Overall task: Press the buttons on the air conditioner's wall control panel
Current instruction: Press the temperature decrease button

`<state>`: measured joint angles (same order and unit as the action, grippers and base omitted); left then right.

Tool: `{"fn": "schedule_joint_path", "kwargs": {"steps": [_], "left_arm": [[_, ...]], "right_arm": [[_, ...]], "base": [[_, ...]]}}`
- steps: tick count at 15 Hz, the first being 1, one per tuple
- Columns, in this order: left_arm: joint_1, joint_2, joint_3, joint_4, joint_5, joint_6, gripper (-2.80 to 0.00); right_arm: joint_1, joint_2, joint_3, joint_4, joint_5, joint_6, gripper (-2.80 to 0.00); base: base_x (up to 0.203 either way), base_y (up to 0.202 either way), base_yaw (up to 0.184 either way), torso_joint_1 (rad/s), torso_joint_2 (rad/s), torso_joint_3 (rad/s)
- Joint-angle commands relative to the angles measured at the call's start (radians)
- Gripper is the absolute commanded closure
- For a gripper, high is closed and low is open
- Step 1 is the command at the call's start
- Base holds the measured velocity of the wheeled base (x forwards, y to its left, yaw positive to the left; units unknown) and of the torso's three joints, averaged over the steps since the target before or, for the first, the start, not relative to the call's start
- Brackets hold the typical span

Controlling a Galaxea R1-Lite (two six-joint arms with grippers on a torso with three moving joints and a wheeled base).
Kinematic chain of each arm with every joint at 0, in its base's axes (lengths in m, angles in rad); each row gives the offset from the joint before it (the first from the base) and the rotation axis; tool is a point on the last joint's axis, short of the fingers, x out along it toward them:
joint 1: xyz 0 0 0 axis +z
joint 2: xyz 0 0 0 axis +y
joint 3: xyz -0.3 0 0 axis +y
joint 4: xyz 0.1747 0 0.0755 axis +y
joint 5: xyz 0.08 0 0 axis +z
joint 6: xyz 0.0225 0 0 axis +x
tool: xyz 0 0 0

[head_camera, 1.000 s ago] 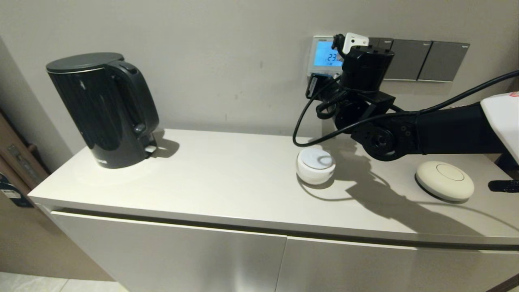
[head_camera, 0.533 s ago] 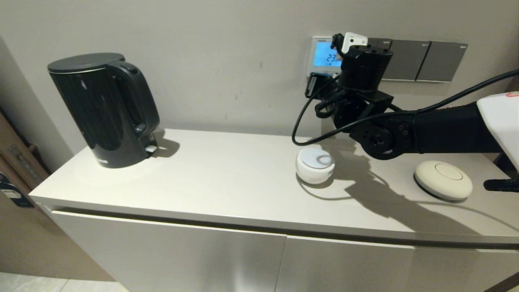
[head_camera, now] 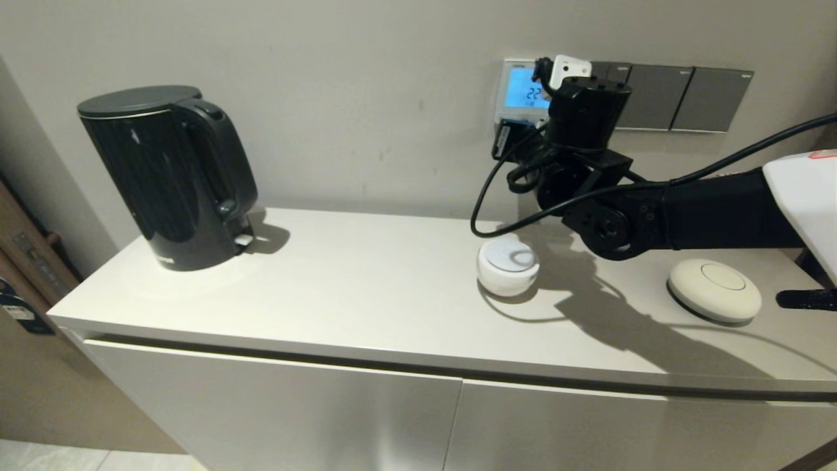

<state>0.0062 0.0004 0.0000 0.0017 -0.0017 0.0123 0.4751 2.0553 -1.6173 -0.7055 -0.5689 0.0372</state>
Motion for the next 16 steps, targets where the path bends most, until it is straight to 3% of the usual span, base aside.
{"fn": "schedule_joint_path", "kwargs": {"steps": [1,16], "left_arm": [[0.000,0.000,0.000,0.000,0.000,0.000,0.00],[0.000,0.000,0.000,0.000,0.000,0.000,0.00]], "right_arm": [[0.002,-0.008,0.024,-0.023,-0.003,-0.015,0.00],[0.046,-0.055,0.071,-0.069,-0.011,-0.042,0.00]], "base": [[0.000,0.000,0.000,0.000,0.00,0.000],[0.000,0.000,0.000,0.000,0.00,0.000]]}}
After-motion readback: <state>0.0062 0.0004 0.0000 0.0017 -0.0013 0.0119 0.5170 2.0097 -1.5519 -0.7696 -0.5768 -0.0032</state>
